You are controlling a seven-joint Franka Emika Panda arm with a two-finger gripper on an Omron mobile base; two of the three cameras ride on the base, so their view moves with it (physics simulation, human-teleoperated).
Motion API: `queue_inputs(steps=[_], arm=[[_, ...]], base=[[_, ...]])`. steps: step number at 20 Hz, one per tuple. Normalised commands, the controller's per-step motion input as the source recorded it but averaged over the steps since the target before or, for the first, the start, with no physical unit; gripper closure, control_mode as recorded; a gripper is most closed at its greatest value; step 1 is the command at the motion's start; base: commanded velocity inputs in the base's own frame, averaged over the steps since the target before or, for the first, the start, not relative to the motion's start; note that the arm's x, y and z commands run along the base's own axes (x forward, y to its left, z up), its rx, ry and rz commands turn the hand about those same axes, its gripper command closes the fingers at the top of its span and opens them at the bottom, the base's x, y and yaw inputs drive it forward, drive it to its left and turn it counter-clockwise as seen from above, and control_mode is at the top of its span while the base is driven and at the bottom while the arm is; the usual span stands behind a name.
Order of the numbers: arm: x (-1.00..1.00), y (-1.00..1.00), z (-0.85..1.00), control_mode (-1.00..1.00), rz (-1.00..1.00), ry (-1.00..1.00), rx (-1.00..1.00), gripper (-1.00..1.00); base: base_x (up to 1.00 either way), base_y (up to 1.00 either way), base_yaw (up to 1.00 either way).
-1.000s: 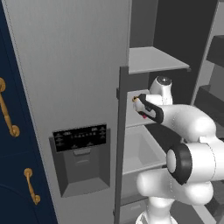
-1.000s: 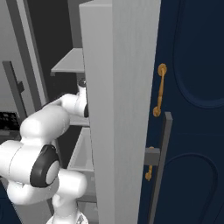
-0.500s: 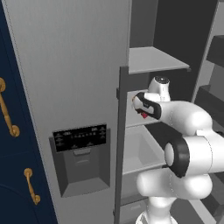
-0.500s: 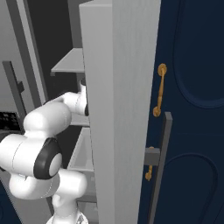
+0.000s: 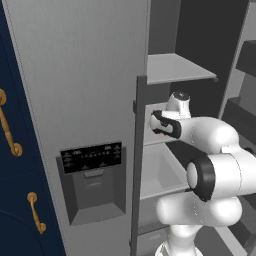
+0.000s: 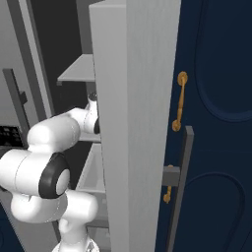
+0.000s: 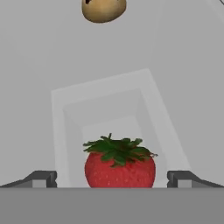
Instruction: Take the strawberry from the fridge and place it on top of the pancake, located on the dining counter.
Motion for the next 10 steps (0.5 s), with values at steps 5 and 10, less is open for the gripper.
queue_inputs(steps=[5, 10], arm=[[0.09, -0.05, 0.0, -1.0, 0.0, 0.0, 0.0, -1.0], [0.23, -0.18, -0.09, -1.0, 0.0, 0.0, 0.0, -1.0]], base=[[0.0, 0.0, 0.0], [0.0, 0.0, 0.0]])
